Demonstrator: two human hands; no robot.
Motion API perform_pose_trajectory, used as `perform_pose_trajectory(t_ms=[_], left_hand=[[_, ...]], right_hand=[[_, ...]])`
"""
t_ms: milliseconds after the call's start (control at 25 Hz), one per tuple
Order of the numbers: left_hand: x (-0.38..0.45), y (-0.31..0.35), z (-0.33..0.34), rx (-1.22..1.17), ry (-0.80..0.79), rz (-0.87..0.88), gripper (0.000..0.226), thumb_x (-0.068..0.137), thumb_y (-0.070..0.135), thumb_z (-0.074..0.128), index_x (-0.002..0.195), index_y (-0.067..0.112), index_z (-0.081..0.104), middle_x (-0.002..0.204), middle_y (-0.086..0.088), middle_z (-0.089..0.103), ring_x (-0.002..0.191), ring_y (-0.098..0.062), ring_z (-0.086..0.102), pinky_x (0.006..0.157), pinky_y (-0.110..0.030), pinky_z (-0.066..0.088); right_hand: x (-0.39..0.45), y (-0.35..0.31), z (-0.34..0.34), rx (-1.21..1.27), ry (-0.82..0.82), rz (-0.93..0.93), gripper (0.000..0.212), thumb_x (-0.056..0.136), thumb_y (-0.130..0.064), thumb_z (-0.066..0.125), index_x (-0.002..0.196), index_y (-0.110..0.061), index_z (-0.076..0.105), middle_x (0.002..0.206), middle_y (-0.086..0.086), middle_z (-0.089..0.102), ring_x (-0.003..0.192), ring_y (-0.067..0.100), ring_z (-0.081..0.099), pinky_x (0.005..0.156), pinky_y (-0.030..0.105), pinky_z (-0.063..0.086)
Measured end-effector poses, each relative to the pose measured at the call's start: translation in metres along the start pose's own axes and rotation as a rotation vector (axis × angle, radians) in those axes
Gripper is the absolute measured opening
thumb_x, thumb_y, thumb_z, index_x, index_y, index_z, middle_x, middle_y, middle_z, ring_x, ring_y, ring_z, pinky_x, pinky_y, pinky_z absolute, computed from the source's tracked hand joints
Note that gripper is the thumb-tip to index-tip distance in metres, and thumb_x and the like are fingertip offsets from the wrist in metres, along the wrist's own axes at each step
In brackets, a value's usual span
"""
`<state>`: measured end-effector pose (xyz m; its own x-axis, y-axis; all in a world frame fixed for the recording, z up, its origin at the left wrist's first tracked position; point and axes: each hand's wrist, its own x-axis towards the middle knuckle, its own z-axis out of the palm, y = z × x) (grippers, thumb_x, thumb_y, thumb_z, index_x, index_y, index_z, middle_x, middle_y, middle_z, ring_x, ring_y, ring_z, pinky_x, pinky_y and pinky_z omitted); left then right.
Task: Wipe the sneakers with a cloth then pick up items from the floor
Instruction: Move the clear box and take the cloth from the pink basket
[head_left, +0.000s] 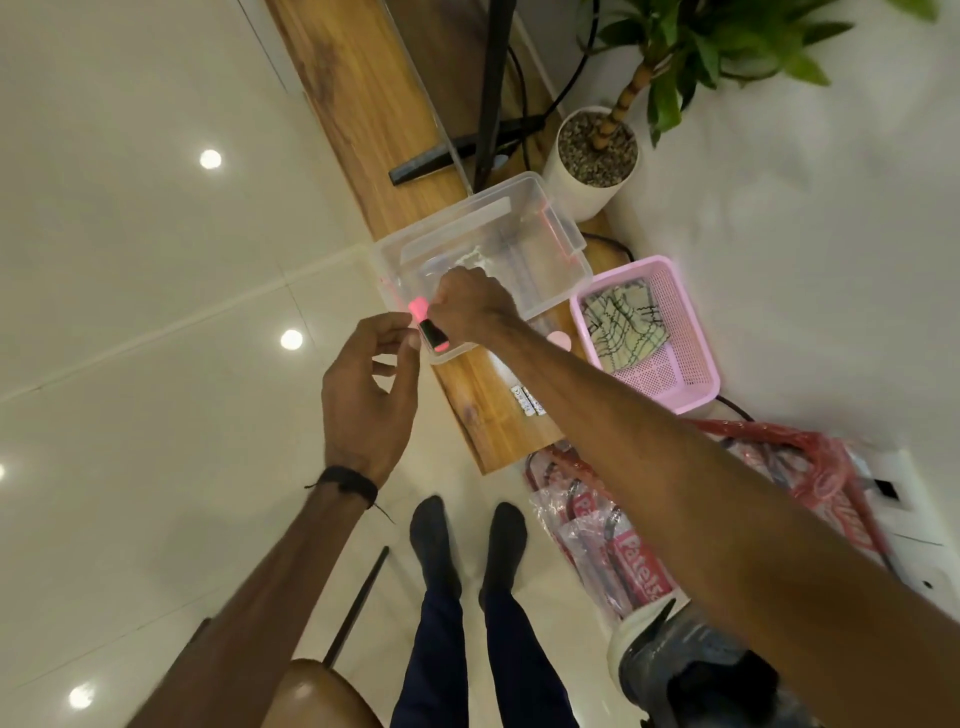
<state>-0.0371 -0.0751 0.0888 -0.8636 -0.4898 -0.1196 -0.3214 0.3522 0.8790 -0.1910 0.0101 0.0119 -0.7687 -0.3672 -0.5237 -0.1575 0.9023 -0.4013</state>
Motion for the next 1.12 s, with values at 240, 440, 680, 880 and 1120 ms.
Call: perform_pose_trajectory(t_ms=[240,440,680,880,1120], left_hand=[[-0.051,-0.017,0.045,0.101,-0.301,-0.078,0.016,0.101,0.023,0.058,0.116,0.022,0.064,0.103,0.014,0.067,0.092,0.000,0.062,0.072,-0.010,0.050],[-0.051,-0.035,0.095,0.108,-0.456,-0.255,0.021,0.099,0.017,0.054,0.118,0.025,0.059,0.105,0.008,0.067,0.093,-0.008,0.064,0.075,-0.011,0.049],[-0.051,-0.054,0.106,0.070,-0.463,-0.465,0.018,0.099,0.017,0.059,0.117,0.019,0.059,0.108,0.004,0.063,0.099,-0.015,0.062,0.081,-0.024,0.052],[-0.047,-0.066,0.102,-0.021,-0.429,-0.652,0.014,0.098,0.023,0.062,0.112,0.020,0.060,0.107,0.004,0.063,0.096,-0.014,0.060,0.071,-0.021,0.048],[-0.049,-0.088,0.117,-0.169,-0.452,-0.798,0.005,0.098,0.029,0.061,0.100,0.030,0.058,0.114,-0.008,0.067,0.109,-0.030,0.065,0.100,-0.050,0.052]], right_hand=[[-0.110,0.062,-0.016,0.543,0.569,0.102,0.013,0.097,-0.022,0.060,0.099,-0.011,0.066,0.084,-0.003,0.069,0.074,0.007,0.065,0.064,0.021,0.053],[-0.139,0.107,0.057,0.305,0.237,0.246,0.025,0.093,-0.026,0.064,0.114,-0.013,0.063,0.111,0.003,0.066,0.103,0.018,0.062,0.084,0.029,0.052],[-0.114,0.107,0.075,-0.040,0.174,0.225,0.039,0.094,-0.029,0.065,0.127,-0.013,0.053,0.126,0.008,0.058,0.116,0.021,0.056,0.088,0.027,0.047],[-0.101,0.115,0.078,0.035,0.061,0.284,0.042,0.089,-0.030,0.071,0.122,-0.010,0.054,0.121,0.008,0.060,0.114,0.023,0.059,0.088,0.031,0.050],[-0.094,0.121,0.079,0.110,-0.017,0.309,0.026,0.086,-0.031,0.072,0.105,-0.015,0.064,0.102,0.003,0.068,0.097,0.022,0.067,0.082,0.035,0.057]])
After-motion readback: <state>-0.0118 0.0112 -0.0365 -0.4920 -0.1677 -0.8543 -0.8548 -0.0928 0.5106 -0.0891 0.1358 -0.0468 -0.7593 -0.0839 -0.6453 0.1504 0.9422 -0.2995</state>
